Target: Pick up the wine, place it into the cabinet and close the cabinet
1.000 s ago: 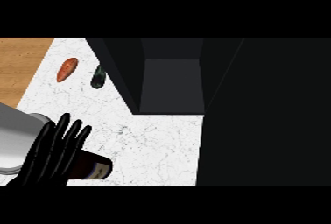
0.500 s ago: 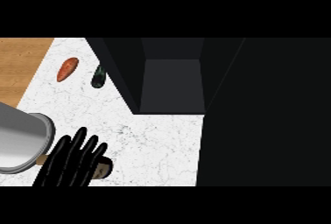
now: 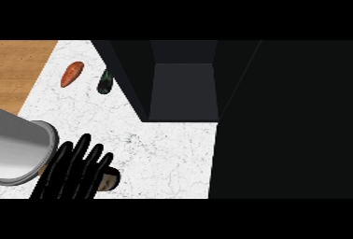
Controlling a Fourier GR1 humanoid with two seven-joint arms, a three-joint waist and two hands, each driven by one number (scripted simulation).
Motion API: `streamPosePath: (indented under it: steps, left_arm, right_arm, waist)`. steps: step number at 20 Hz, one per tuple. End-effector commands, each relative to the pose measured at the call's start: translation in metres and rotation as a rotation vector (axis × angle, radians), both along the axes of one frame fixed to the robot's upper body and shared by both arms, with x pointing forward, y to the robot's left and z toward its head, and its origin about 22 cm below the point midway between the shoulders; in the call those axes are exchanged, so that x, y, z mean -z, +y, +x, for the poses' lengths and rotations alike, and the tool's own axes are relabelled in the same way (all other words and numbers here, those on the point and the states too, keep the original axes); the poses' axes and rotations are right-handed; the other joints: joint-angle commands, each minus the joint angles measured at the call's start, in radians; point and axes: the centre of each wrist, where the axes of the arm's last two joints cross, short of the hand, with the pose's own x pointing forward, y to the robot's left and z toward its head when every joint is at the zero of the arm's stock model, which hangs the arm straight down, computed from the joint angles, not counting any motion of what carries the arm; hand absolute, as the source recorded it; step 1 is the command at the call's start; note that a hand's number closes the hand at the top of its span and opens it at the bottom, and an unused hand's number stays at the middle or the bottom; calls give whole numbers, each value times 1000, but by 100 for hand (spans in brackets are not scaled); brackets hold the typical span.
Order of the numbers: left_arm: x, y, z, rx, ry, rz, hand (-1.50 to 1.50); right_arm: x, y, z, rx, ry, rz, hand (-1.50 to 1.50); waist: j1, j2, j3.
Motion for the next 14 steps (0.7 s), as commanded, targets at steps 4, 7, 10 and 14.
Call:
streamPosePath:
  steps: [4, 7, 10, 14]
  left_arm:
    - [-38, 23, -36, -93, -106, -41, -150]
    - [-38, 27, -36, -112, -92, -13, -150]
    - [-37, 34, -18, -140, -99, 12, -150]
    - [-43, 50, -27, -151, -99, 50, -150]
  right_arm:
    - [-21, -4, -25, 16, -25, 33, -150]
    - [-17, 1, -24, 16, -24, 31, -150]
    - [-25, 0, -17, 21, -30, 5, -150]
    - [-18, 7, 0, 25, -27, 6, -150]
  waist:
    - [1, -4, 0]
    - [2, -4, 0]
    - [-3, 1, -1]
    - [9, 1, -2]
